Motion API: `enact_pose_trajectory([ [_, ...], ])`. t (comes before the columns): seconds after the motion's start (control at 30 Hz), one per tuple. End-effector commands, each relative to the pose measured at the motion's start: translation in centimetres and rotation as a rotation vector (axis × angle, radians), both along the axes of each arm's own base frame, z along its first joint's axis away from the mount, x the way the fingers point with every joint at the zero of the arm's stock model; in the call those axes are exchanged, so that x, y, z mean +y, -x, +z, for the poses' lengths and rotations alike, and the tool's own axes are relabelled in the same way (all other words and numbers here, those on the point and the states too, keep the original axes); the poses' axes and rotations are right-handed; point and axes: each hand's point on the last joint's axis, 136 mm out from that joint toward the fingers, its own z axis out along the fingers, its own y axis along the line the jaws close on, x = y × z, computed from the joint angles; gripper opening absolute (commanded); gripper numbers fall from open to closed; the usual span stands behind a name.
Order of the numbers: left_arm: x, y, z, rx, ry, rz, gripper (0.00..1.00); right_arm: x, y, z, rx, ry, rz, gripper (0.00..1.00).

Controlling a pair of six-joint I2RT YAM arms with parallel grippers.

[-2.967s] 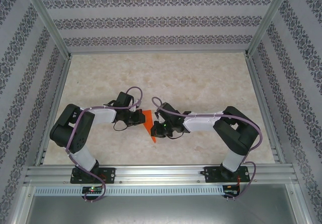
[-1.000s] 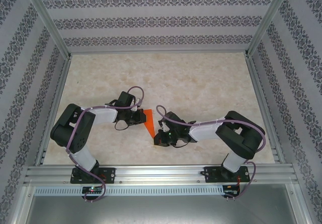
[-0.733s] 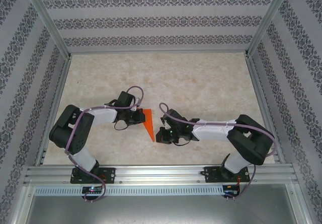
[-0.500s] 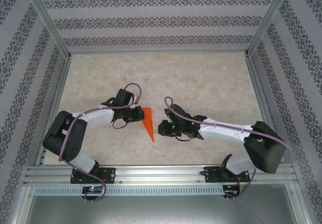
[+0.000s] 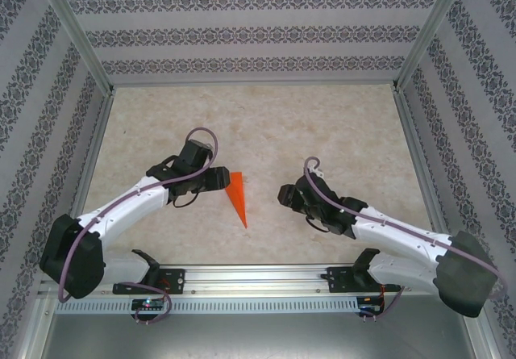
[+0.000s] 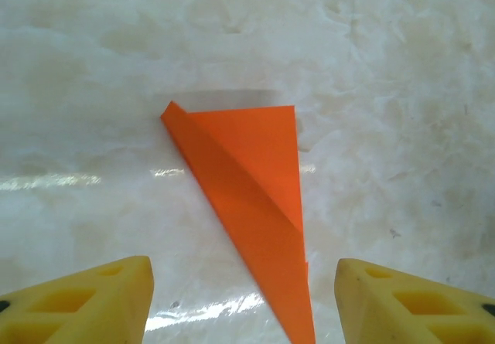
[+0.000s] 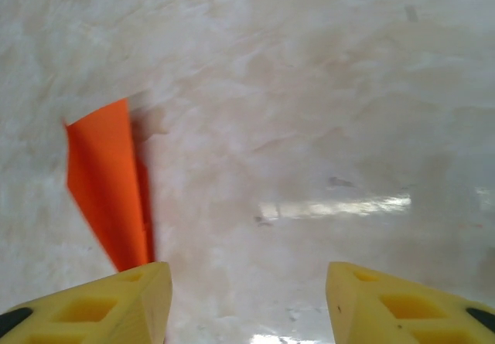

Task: Fold a paper plane with a square sheet of paper (pick it up from the middle)
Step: Move a paper plane to the center of the table.

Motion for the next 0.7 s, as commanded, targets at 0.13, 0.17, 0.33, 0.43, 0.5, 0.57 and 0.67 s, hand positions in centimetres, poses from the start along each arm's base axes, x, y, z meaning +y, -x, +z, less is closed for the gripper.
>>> enact_pose_trajectory([
  [0.13, 0.2, 1.3, -0.7, 0.063, -0.238, 0.075, 0.83, -1.3, -0.8, -0.1, -0.054, -0.085, -0.098, 0.64],
  [0.17, -0.2, 1.4, -1.0, 0.079, -0.265, 0.075, 0.84, -1.3, -0.8, -0.4, -0.051, -0.091, -0.097, 0.66],
  [0.33, -2.8, 1.4, -2.5, 0.116, -0.35, 0.031, 0.88, -0.8, -0.6, -1.5, 0.006, -0.078, -0.071, 0.68],
  [0.43, -3.9, 1.1, -3.5, 0.143, -0.387, 0.018, 0.9, -0.5, -0.7, -1.8, 0.027, -0.064, -0.057, 0.68],
  [0.5, -4.4, 0.8, -4.2, 0.158, -0.402, 0.013, 0.91, -0.4, -0.7, -2.1, 0.038, -0.068, -0.064, 0.68],
  [0.57, -4.4, 0.6, -4.7, 0.174, -0.43, 0.017, 0.91, -0.1, -0.7, -2.3, 0.044, -0.081, -0.064, 0.68],
  [0.67, -4.3, 0.5, -5.1, 0.182, -0.456, 0.026, 0.89, 0.3, -0.7, -2.5, 0.057, -0.092, -0.053, 0.68],
])
